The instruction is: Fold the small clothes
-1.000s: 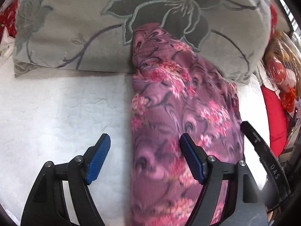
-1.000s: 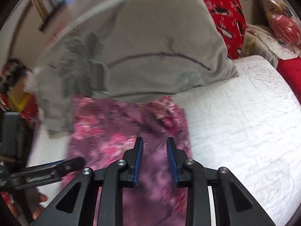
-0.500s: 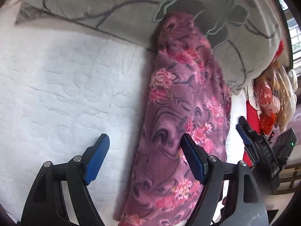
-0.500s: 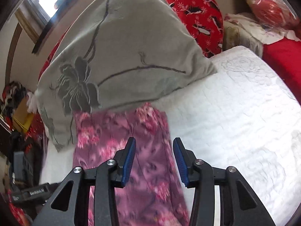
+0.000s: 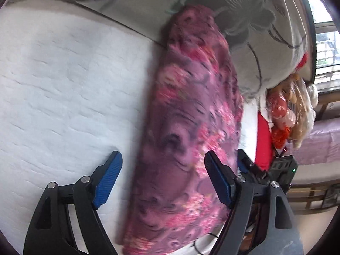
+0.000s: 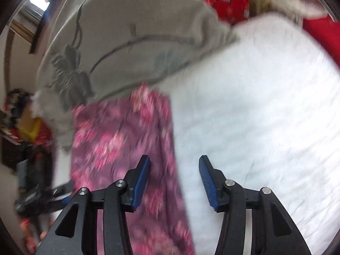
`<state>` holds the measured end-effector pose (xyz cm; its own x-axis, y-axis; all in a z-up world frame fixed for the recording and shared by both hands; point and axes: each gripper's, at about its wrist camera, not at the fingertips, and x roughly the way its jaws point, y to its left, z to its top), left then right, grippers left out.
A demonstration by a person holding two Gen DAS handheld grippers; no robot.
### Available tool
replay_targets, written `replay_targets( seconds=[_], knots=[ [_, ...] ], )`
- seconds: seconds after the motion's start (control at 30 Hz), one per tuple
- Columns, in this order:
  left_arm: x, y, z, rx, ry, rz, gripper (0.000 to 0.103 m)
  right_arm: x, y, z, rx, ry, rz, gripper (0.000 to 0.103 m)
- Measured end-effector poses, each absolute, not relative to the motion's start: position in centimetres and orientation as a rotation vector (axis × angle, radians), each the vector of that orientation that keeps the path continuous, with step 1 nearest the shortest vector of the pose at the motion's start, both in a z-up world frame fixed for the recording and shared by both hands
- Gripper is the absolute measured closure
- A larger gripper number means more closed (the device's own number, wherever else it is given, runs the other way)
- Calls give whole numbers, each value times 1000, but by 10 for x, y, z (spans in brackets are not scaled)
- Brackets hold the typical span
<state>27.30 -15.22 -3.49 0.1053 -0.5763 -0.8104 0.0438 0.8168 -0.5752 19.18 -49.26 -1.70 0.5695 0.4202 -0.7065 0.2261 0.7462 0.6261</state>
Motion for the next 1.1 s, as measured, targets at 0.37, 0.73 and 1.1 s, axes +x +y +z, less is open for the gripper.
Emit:
replay_targets(
  seconds=[0.37, 0.73, 1.1],
  knots=[
    [271, -174, -41, -484, 1425, -459, 62, 202, -436, -8, 618, 949, 170, 67],
    [240, -173, 0, -386, 1313, -468, 73, 158, -405, 47, 450, 832, 125, 77],
    [193, -99, 22, -371, 1257, -389, 73, 123, -337, 70, 451, 820, 217, 77]
  ],
)
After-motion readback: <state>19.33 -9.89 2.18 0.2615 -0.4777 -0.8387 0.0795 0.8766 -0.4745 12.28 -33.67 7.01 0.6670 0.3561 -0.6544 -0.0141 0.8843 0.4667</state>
